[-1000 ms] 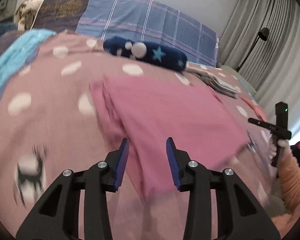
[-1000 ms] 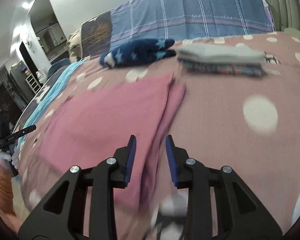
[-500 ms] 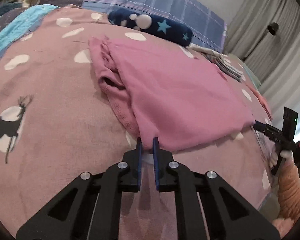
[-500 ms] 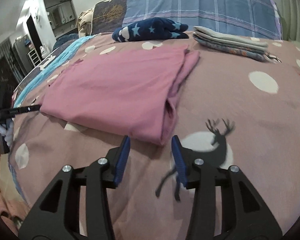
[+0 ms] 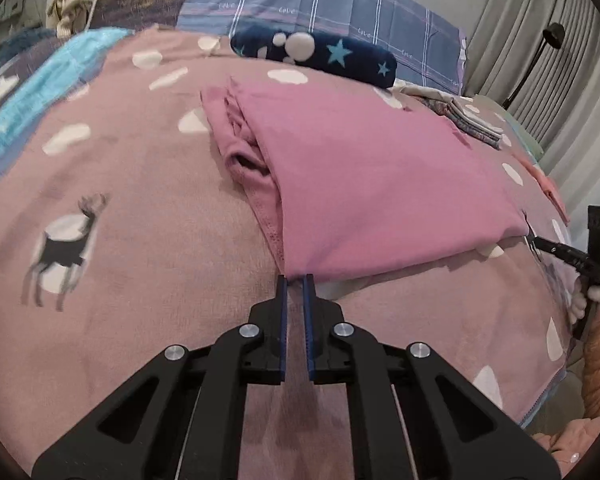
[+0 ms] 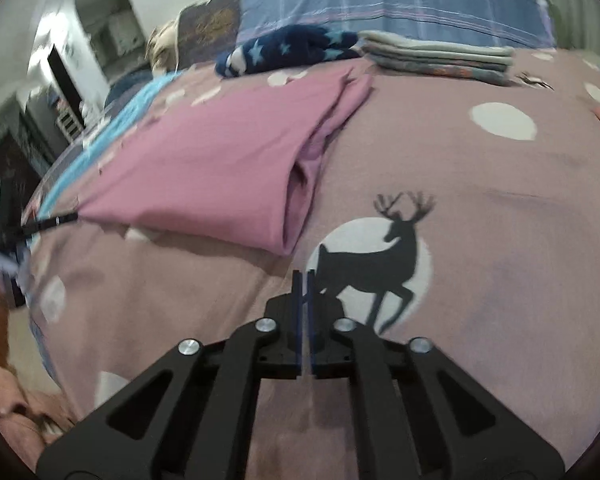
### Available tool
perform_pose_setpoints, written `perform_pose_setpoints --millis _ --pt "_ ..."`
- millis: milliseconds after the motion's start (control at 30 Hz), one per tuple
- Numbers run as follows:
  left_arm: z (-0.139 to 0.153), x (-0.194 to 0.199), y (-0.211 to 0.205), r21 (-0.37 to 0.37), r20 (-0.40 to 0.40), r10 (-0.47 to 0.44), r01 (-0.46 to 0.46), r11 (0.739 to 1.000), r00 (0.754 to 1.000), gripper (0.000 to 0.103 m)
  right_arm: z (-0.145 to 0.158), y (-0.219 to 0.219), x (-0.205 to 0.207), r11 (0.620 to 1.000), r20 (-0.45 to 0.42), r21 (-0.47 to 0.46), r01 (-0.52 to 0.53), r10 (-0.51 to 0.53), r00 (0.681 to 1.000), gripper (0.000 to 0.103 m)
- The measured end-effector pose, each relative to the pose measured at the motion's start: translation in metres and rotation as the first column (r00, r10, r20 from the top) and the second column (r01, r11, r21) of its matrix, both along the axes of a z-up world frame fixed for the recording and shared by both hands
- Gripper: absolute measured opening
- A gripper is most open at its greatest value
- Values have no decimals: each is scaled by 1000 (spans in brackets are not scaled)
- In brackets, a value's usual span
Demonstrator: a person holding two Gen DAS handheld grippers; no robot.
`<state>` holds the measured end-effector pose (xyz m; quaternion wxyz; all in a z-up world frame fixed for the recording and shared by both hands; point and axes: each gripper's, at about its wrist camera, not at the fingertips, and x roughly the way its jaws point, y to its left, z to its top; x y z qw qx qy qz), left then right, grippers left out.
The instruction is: Fold small clothes
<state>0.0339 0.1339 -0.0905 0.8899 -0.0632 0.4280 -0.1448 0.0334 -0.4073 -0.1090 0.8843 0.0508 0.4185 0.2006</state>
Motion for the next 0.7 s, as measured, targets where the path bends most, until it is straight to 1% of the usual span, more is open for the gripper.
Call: perform_pose_setpoints --millis 33,67,100,133,200,267,300,367,400,433,467,500,533,567,633,667,700 --pt "5 -4 1 -16 12 1 -1 1000 1000 7 3 -3 -2 999 -3 33 7 -7 1000 8" --pt "12 -8 1 -61 23 -1 2 998 1000 7 6 -3 -4 998 -6 60 8 -7 1000 11" --pt "15 -10 0 -87 31 -2 5 996 1000 8 9 -1 -5 996 -3 89 6 -6 1000 17" --pt "17 -12 -3 -107 38 -10 14 994 999 9 12 2 -6 995 8 95 3 -4 1000 20" --pt "22 -14 -17 -146 60 -58 66 987 997 9 18 14 -5 996 42 87 -15 12 999 20" --pt "24 -10 -35 -158 94 -99 113 981 991 11 23 29 2 994 71 100 -44 37 997 19" --pt "23 -5 -44 -155 99 -106 121 981 989 13 25 36 8 992 77 112 -51 43 996 19" --pt "16 8 -61 -146 93 -127 140 979 987 15 26 47 18 990 81 126 -58 48 996 17" --pt "10 15 -68 -116 77 -127 135 984 989 17 26 53 23 991 82 123 -60 50 995 16" --pt "1 22 -75 -68 41 -116 119 991 992 19 23 58 28 993 70 104 -51 44 997 16" --pt "-15 30 -80 -20 -28 -102 102 995 994 19 17 61 34 997 36 69 -33 31 999 16" --pt "-23 31 -80 -23 -35 -95 94 995 995 19 -2 64 42 1000 -68 13 -15 16 998 16" --pt "-23 28 -78 -36 -13 -96 96 995 995 19 -14 64 42 1000 -102 16 -14 16 995 13" --pt "-21 27 -77 -38 -12 -105 104 994 994 19 -14 59 38 999 -62 44 -13 16 998 13" --pt "-18 25 -74 -42 -17 -105 105 994 994 19 -10 54 34 999 -74 51 -8 11 997 11" --pt "-14 24 -75 -35 -17 -106 105 994 994 19 -6 54 32 999 -76 43 6 -2 997 11" --pt "-10 24 -77 -27 -13 -110 110 994 994 20 -1 56 31 999 -67 32 15 -13 998 14"
